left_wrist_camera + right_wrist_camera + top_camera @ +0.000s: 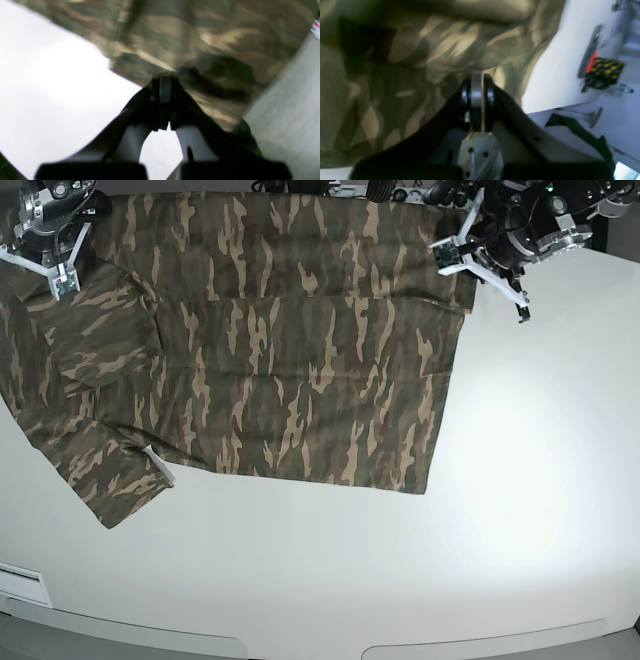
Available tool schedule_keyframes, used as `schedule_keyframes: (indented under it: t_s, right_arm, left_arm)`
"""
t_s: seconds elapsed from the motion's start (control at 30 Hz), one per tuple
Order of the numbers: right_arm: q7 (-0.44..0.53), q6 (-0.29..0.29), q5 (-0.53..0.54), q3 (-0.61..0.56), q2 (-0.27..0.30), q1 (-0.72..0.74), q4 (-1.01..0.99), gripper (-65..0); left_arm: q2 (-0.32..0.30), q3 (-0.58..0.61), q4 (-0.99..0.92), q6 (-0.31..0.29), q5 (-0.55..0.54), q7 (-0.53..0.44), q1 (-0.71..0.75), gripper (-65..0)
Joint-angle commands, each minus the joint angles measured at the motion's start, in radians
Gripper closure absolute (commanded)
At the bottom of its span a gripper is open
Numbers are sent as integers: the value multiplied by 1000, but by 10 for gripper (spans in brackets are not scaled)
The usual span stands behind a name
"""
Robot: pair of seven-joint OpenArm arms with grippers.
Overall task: Fold the T-shirt properly
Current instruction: 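Drag the shirt away from the hem with both grippers, then release the shirt and move the left gripper to the shirt's hem corner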
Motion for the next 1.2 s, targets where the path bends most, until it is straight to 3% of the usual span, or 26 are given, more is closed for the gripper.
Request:
schedule_keyframes:
  t_s: [0.0,0.2,0.3,0.43,0.5,0.57,0.63,0.7,0.87,0.93,0.97,1.07,1.17]
  right_arm:
    - [4,-25,-41,8,15,-5,27,-49]
    - [27,-139,-175,8,15,-5,69,-49]
    - [30,-193,-233,8,15,-2,73,-49]
    - [38,-204,-237,8,14,0,72,-49]
    - [37,-202,-234,8,14,0,72,-49]
    - [37,-185,-230,8,14,0,72,-49]
    - [38,-180,-230,8,14,0,72,-48]
    - [42,-179,-230,8,14,0,72,-47]
    - [45,-182,-230,8,14,0,72,-47]
    - [45,-182,-230,8,14,0,72,-48]
    - [45,-183,-230,8,14,0,72,-48]
    - [45,-183,-230,8,14,0,72,-48]
    - [45,-183,-230,8,14,0,72,-48]
  left_arm:
    - [-18,-19,21,31,24,-27,0,0]
    - [6,-204,29,163,76,-127,-4,0]
    - [43,-366,23,181,39,-198,-23,0]
    - [113,-514,-47,218,32,-303,-111,0]
    - [148,-535,-123,268,30,-361,-175,0]
    - [186,-534,-232,263,-18,-395,-256,0]
    - [233,-534,-368,216,-109,-418,-338,0]
    - [287,-534,-540,125,-215,-444,-433,0]
    - [413,-534,-974,-215,-524,-424,-660,0]
    - [451,-534,-1095,-300,-613,-380,-724,0]
    - [468,-534,-1146,-323,-646,-357,-750,-53]
    - [521,-534,-1263,-330,-706,-306,-813,-307]
    - [578,-532,-1352,-329,-710,-272,-855,-331]
